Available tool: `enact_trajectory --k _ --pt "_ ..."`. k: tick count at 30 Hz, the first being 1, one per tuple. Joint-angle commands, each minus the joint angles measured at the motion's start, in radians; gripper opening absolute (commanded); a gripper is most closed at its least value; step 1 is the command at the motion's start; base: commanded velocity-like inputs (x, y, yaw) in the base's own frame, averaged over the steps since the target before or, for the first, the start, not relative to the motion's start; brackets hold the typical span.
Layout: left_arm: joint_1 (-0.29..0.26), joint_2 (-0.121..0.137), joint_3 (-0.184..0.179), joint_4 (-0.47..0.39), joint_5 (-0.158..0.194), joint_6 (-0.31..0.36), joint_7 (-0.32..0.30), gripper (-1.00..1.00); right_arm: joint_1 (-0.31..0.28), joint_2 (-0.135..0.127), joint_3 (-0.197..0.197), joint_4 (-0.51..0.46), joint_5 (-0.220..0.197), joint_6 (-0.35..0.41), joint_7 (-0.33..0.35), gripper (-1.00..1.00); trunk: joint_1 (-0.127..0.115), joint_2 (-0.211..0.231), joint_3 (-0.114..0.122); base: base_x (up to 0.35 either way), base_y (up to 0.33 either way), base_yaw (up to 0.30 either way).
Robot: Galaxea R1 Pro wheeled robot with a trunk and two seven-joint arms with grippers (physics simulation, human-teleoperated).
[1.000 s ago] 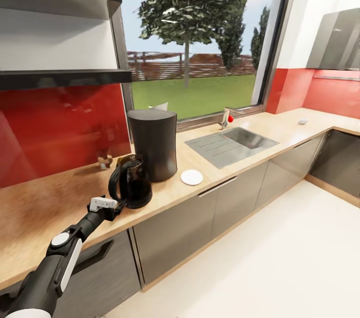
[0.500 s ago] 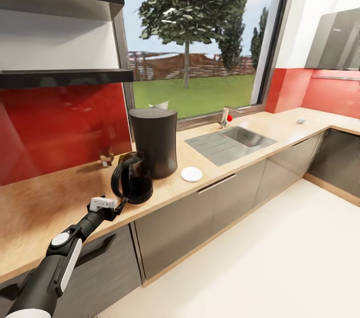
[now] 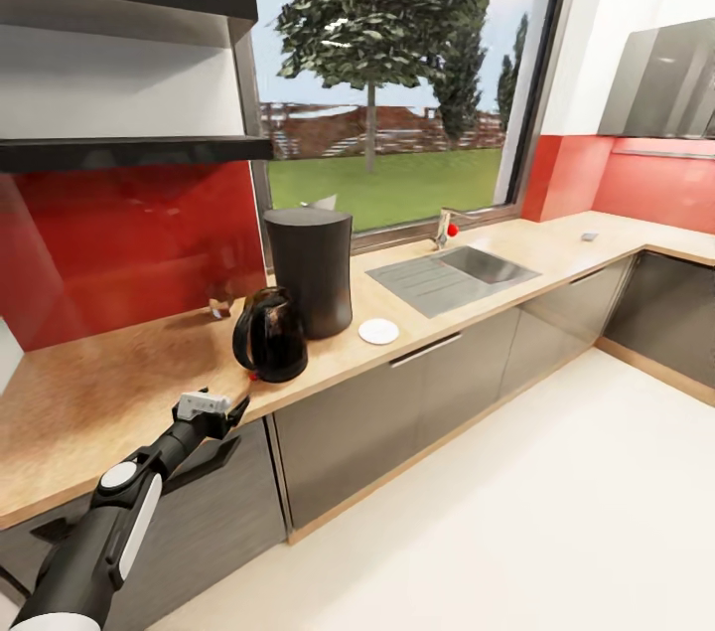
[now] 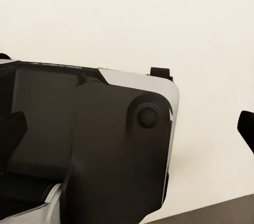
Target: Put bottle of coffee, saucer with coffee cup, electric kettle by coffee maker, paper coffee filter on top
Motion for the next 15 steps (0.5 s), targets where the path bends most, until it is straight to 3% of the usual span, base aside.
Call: enact_trajectory --k 1,3,9,10,13,15 --pt "0.0 0.0 0.003 -0.002 -0.003 0.006 -0.008 1.0 -0.001 0.0 0.008 0.001 -0.01 -0.003 0.004 1.0 0.001 -0.002 -0.002 -0.02 0.0 0.0" --pt "0.01 0.001 0.003 -0.002 -0.002 0.001 -0.012 1.0 -0.001 0.0 0.007 0.001 -0.01 -0.003 0.004 1.0 0.001 -0.002 -0.002 -0.012 0.0 0.0" --pt "0.146 0.0 0.002 -0.001 0.001 -0.226 -0.009 1.0 -0.001 0.003 0.007 -0.001 -0.01 -0.004 0.004 1.0 0.001 -0.002 -0.002 -0.002 0.0 0.0" --pt "0.196 0.0 0.003 -0.001 0.013 -0.294 -0.008 1.0 -0.001 0.005 0.007 -0.001 -0.011 -0.004 0.004 1.0 0.001 -0.002 -0.002 0.0 0.0 0.0" --pt "0.254 0.0 0.003 -0.001 0.06 -0.349 -0.008 1.0 -0.001 0.007 0.007 -0.001 -0.011 -0.005 0.004 1.0 0.001 -0.002 -0.002 0.0 0.0 0.0" --pt "0.302 0.0 0.003 -0.001 0.112 -0.388 -0.009 1.0 -0.001 0.008 0.007 -0.002 -0.012 -0.006 0.004 1.0 0.001 -0.002 -0.002 0.0 0.0 0.0"
